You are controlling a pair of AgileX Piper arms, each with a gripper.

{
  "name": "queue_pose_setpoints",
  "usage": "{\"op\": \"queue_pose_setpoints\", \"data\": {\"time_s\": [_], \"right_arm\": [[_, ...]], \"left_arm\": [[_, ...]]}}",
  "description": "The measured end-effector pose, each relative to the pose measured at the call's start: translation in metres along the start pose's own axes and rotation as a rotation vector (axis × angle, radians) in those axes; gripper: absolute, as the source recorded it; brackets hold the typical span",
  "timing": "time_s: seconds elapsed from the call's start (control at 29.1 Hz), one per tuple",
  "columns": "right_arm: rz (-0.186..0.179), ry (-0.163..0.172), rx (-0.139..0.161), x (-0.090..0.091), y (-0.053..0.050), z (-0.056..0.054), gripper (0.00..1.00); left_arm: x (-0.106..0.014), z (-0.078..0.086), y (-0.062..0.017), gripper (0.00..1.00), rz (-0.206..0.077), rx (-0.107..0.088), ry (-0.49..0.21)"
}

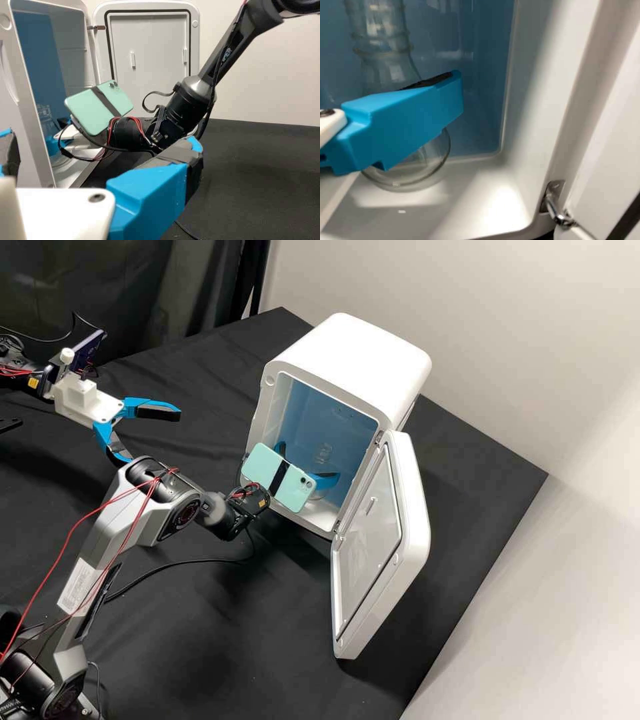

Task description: Take the flask out of the incubator

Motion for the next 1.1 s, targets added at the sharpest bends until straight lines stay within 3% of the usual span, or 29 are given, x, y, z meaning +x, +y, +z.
{"op": "queue_pose_setpoints", "data": {"time_s": [0.17,0.41,0.51,0.65,0.69,0.79,0.82,1.1], "right_arm": [[-0.015,-0.016,-0.024,0.004,-0.006,0.005,1.00],[-0.012,-0.013,-0.021,0.008,-0.005,0.005,1.00],[-0.010,-0.015,0.023,0.008,-0.002,0.009,1.00],[-0.012,-0.012,0.117,0.008,0.000,0.011,1.00],[-0.014,-0.009,0.136,0.008,0.000,0.012,0.00],[-0.021,-0.002,0.198,0.008,0.001,0.013,0.00],[-0.023,0.000,0.205,0.008,0.001,0.013,0.00],[-0.026,0.002,0.210,0.008,0.002,0.014,0.00]], "left_arm": [[0.000,0.000,0.0000,1.00,0.000,0.000,0.000],[0.000,0.000,0.0000,1.00,0.000,0.000,0.000],[0.000,0.000,0.0000,1.00,0.000,0.000,0.000],[0.000,0.000,0.0000,1.00,0.000,0.000,0.000],[0.000,0.000,0.0000,1.00,0.000,0.000,0.000],[0.000,0.000,0.0000,1.00,0.000,0.000,0.000],[0.000,0.000,0.0000,1.00,0.000,0.000,0.000],[0.000,0.000,0.0000,1.00,0.000,0.000,0.000]]}}
